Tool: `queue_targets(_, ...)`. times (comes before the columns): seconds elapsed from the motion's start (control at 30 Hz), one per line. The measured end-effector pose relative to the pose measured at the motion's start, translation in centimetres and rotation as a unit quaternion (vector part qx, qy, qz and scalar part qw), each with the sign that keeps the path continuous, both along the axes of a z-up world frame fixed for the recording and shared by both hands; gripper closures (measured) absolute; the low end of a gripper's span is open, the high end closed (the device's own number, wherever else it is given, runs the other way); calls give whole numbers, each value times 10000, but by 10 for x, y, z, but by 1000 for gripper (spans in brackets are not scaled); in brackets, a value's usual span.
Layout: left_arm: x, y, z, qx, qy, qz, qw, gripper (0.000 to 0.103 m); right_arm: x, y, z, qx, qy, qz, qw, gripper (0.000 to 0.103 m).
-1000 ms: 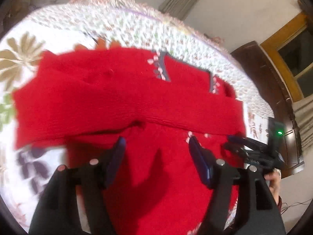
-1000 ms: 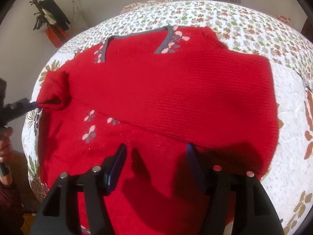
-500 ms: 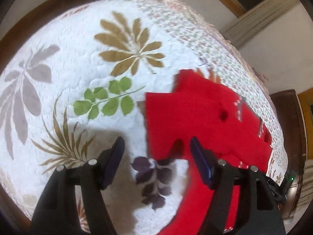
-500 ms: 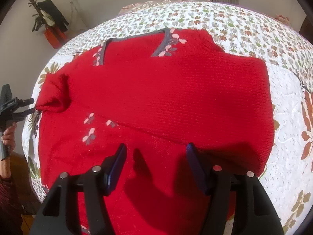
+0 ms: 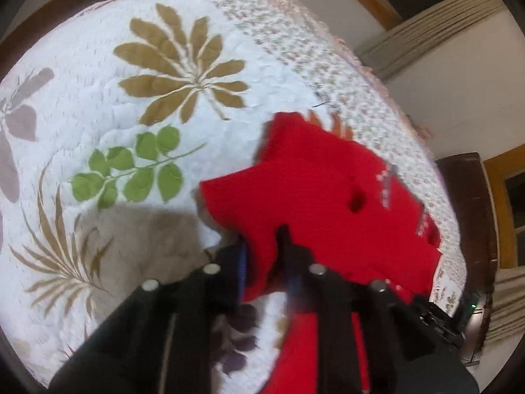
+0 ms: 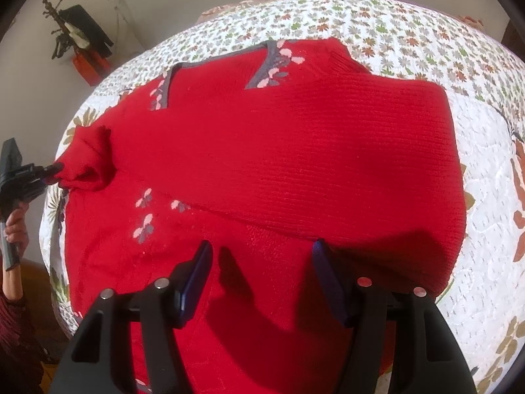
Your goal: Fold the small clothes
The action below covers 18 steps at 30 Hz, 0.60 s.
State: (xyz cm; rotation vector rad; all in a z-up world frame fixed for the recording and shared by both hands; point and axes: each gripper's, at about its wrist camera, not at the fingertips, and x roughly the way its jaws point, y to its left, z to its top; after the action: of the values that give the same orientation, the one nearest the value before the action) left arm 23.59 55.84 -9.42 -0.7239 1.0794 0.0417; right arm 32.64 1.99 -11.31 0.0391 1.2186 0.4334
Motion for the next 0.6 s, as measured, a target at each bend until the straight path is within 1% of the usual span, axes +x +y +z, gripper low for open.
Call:
queue_targets(0.1, -1, -11, 19, 172, -216, -71, 9996, 92, -2, 0, 0, -9, -33, 16, 10000, 39)
queue_targets(0.2, 2, -32, 38, 352, -427, -260, 9981, 93, -4, -2, 0, 28, -24, 8, 10000, 39)
queue_targets(0.23, 3, -43, 46, 416, -510, -367, 9972, 93, -4, -3, 1, 34, -25, 9, 10000, 39)
queue_targets(0.4, 9, -89, 66, 620, -677, -829, 9923, 93, -8, -8, 2, 66, -45, -10, 10000, 39)
queue_targets(0.47, 12, -109, 75, 628, -838, -1067, 9888, 93, -10, -10, 3, 74, -66, -12, 10000, 39)
queue_targets(0.6, 24, -153, 82, 560, -976, -1513, 9820, 93, -11, -14, 5, 129, -96, -62, 9999, 39)
